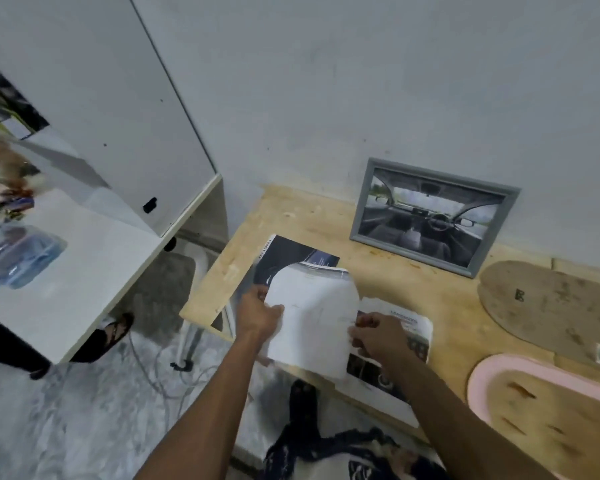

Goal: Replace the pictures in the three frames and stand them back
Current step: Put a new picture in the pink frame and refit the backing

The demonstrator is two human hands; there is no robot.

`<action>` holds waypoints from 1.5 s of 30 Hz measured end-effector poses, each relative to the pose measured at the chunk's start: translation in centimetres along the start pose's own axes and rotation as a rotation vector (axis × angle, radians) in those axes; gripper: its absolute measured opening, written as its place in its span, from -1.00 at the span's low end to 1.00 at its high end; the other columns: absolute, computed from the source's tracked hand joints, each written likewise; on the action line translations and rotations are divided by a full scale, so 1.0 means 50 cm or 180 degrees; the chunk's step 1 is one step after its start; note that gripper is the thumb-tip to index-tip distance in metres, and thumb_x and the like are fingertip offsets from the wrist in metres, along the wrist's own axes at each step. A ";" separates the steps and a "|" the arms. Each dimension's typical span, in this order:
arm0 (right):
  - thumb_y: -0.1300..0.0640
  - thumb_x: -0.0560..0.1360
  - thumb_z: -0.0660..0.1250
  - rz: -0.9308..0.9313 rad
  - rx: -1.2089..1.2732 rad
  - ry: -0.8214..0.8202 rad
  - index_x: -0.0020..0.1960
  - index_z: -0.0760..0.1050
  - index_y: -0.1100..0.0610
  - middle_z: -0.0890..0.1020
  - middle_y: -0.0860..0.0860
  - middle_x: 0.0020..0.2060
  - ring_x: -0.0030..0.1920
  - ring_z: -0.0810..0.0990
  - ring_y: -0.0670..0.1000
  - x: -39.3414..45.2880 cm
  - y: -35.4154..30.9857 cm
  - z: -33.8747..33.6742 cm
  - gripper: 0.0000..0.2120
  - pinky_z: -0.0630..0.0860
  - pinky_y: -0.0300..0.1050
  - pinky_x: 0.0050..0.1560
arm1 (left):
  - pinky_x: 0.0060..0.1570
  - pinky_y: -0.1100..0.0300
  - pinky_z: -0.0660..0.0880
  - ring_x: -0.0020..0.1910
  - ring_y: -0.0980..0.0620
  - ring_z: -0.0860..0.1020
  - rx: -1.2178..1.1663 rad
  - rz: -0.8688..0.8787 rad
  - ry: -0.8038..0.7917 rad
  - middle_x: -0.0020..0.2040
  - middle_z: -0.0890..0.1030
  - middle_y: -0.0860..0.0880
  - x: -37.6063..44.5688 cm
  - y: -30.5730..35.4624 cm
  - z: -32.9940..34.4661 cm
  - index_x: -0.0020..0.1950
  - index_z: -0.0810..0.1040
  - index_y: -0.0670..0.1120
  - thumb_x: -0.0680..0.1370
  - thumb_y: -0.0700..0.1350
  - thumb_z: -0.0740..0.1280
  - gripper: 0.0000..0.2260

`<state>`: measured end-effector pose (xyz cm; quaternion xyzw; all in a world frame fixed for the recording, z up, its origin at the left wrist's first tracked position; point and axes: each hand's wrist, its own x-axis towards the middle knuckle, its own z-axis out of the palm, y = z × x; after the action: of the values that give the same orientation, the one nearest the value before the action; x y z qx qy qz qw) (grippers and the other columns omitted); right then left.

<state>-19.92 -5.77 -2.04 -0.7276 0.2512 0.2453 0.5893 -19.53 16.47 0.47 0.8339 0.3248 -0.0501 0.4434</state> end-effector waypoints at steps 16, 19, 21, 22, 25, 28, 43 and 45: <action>0.34 0.35 0.39 0.0185 -0.0770 0.0636 -0.27 0.58 0.06 0.67 -0.01 -0.31 -0.20 0.69 0.11 0.108 -0.061 0.237 -0.81 0.66 0.07 -0.12 | -0.05 0.16 0.36 0.10 -0.21 0.58 0.1091 0.0315 -0.0860 0.13 0.64 -0.16 0.264 -0.079 -0.060 0.19 0.55 -0.18 0.52 -0.10 0.42 -0.71; 0.27 0.39 0.40 0.0182 -0.1031 0.0762 -0.17 0.62 0.07 0.68 0.00 -0.24 -0.18 0.68 0.08 0.116 -0.057 0.239 -0.89 0.65 -0.01 -0.06 | -0.01 0.15 0.41 0.14 -0.21 0.58 0.1292 0.0315 -0.0965 0.18 0.61 -0.17 0.279 -0.085 -0.056 0.28 0.53 -0.18 0.51 -0.09 0.43 -0.62; 0.21 0.44 0.40 0.0232 -0.1242 0.0780 -0.08 0.62 0.09 0.66 0.02 -0.19 -0.14 0.66 0.08 0.118 -0.054 0.237 -0.91 0.61 -0.12 -0.03 | 0.08 0.06 0.52 0.16 -0.23 0.57 0.1465 0.0289 -0.1030 0.19 0.57 -0.18 0.286 -0.094 -0.052 0.30 0.53 -0.16 0.47 -0.05 0.44 -0.57; 0.18 0.45 0.40 0.0253 -0.1368 0.0758 -0.05 0.62 0.10 0.63 0.02 -0.19 -0.14 0.63 0.08 0.121 -0.051 0.236 -0.91 0.57 -0.17 -0.06 | 0.10 -0.02 0.56 0.16 -0.23 0.56 0.1567 0.0278 -0.1042 0.19 0.55 -0.18 0.289 -0.098 -0.049 0.29 0.53 -0.15 0.45 -0.03 0.45 -0.56; 0.13 0.48 0.37 0.0266 -0.1505 0.0738 -0.04 0.60 0.13 0.58 0.02 -0.20 -0.16 0.59 0.06 0.125 -0.046 0.233 -0.90 0.48 -0.22 -0.13 | 0.14 -0.13 0.54 0.22 -0.23 0.50 0.1809 0.0250 -0.0985 0.23 0.46 -0.16 0.284 -0.096 -0.040 0.31 0.48 -0.13 0.46 0.02 0.44 -0.52; 0.15 0.49 0.32 0.0231 -0.1390 0.0808 -0.05 0.58 0.15 0.65 0.07 -0.16 -0.10 0.64 0.11 0.125 -0.041 0.221 -0.90 0.52 -0.17 -0.11 | 0.21 -0.12 0.45 0.31 -0.21 0.41 0.1947 0.0313 -0.0789 0.30 0.40 -0.15 0.265 -0.072 -0.027 0.41 0.37 -0.11 0.50 0.07 0.40 -0.45; 0.28 0.38 0.32 0.0658 -0.0853 0.1953 0.15 0.50 0.20 0.60 0.23 0.03 0.02 0.59 0.24 0.010 0.081 -0.094 -0.66 0.48 -0.06 -0.03 | 0.23 0.04 0.45 0.30 -0.12 0.50 0.1733 0.0806 -0.1618 0.36 0.51 -0.11 0.047 0.030 0.207 0.43 0.39 -0.11 0.58 0.07 0.33 -0.53; 0.26 0.35 0.32 0.0668 -0.0937 0.1787 0.13 0.45 0.17 0.59 0.21 0.02 -0.01 0.58 0.23 -0.002 0.104 -0.117 -0.66 0.48 -0.06 -0.04 | 0.08 0.07 0.47 0.19 -0.14 0.55 0.1877 0.0714 -0.1684 0.25 0.57 -0.13 0.006 0.033 0.228 0.33 0.45 -0.14 0.57 0.07 0.34 -0.58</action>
<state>-23.03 -12.43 -4.72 -0.8143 0.4391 0.1283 0.3572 -15.97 7.18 -5.33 0.9138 0.0785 -0.3051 0.2563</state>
